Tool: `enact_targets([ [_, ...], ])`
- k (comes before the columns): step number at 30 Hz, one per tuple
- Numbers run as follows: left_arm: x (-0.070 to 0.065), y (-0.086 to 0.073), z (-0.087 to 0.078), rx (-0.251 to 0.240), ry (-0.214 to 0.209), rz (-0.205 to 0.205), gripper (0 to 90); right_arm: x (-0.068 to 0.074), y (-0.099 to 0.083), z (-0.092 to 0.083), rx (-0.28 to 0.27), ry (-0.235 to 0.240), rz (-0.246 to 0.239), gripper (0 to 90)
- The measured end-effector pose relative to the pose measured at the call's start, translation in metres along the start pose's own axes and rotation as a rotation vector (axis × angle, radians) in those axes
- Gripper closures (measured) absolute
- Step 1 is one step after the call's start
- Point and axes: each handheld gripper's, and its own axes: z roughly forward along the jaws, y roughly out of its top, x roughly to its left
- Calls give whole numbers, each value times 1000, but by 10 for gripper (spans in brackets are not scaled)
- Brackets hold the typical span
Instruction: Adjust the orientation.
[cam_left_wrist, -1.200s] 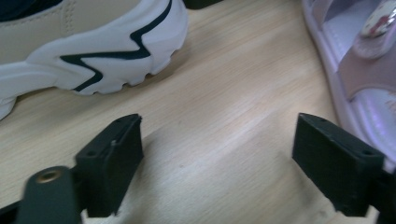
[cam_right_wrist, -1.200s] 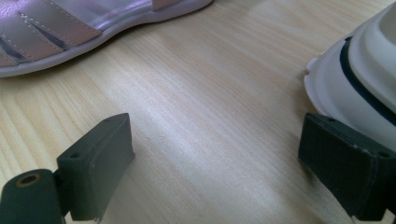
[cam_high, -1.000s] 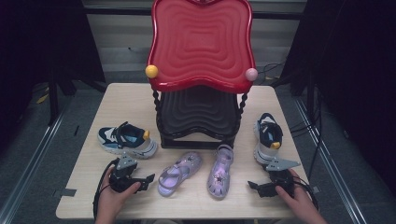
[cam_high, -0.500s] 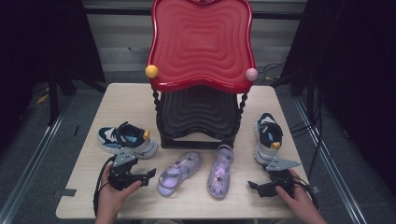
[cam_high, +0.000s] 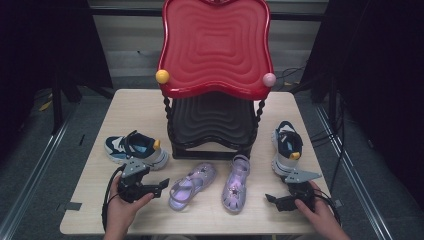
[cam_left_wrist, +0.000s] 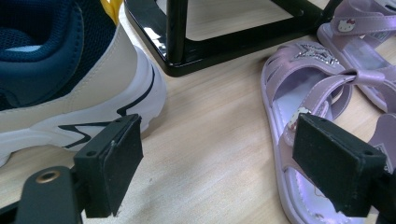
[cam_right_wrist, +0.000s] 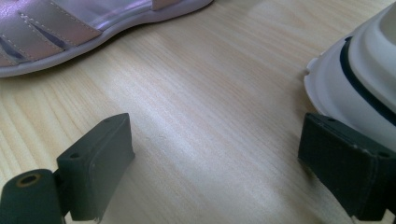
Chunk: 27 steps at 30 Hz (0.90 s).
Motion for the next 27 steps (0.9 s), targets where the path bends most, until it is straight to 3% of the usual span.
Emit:
enact_targets([
  [4, 1, -3, 3, 16, 5, 1, 167, 0, 0, 0, 0, 0, 0, 94],
  [11, -8, -4, 8, 29, -26, 28, 199, 0, 0, 0, 0, 0, 0, 94],
  [16, -14, -6, 6, 19, -42, 7, 231, 0, 0, 0, 0, 0, 0, 94],
  [27, -12, -5, 5, 18, -22, 7, 230, 0, 0, 0, 0, 0, -1, 95],
])
